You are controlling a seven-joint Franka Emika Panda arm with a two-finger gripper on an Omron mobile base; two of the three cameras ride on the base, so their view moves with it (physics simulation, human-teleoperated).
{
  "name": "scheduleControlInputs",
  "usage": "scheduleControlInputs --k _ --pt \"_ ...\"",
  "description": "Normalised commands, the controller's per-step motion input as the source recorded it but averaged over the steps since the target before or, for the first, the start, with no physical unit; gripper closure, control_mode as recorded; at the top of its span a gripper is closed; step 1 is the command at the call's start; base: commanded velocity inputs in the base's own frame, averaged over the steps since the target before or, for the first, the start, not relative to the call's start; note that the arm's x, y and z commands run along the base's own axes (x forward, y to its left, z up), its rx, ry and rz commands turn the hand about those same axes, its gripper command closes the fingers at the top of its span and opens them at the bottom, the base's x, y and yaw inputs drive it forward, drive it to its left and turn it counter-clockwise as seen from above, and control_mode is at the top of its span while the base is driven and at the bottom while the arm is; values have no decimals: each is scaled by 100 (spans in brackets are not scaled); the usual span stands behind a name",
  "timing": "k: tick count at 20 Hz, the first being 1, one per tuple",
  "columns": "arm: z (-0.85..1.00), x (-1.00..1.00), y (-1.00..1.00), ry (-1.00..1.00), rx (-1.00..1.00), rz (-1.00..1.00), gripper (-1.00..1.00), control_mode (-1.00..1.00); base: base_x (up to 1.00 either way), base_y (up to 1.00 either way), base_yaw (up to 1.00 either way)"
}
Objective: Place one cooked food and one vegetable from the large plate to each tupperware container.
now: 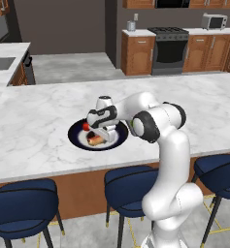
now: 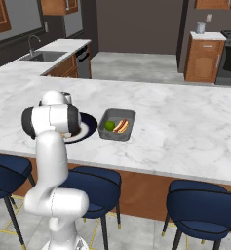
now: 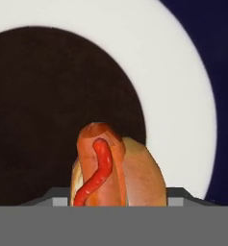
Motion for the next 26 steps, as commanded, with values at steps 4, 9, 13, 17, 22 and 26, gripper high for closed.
scheduleControlInputs --k 4,9,13,17,22,26 --pt "0 -3 5 0 0 -1 100 -100 0 0 0" --pt "63 -36 -54 0 0 -10 100 -100 0 0 0" --pt "100 -72 -82 -9 4 -15 100 -100 0 0 0" --pt "95 -97 -99 -13 2 -14 100 -100 0 0 0" --pt "93 -100 -99 -16 1 -10 100 -100 0 0 0" --pt "81 -100 -70 -21 0 -1 100 -100 0 0 0"
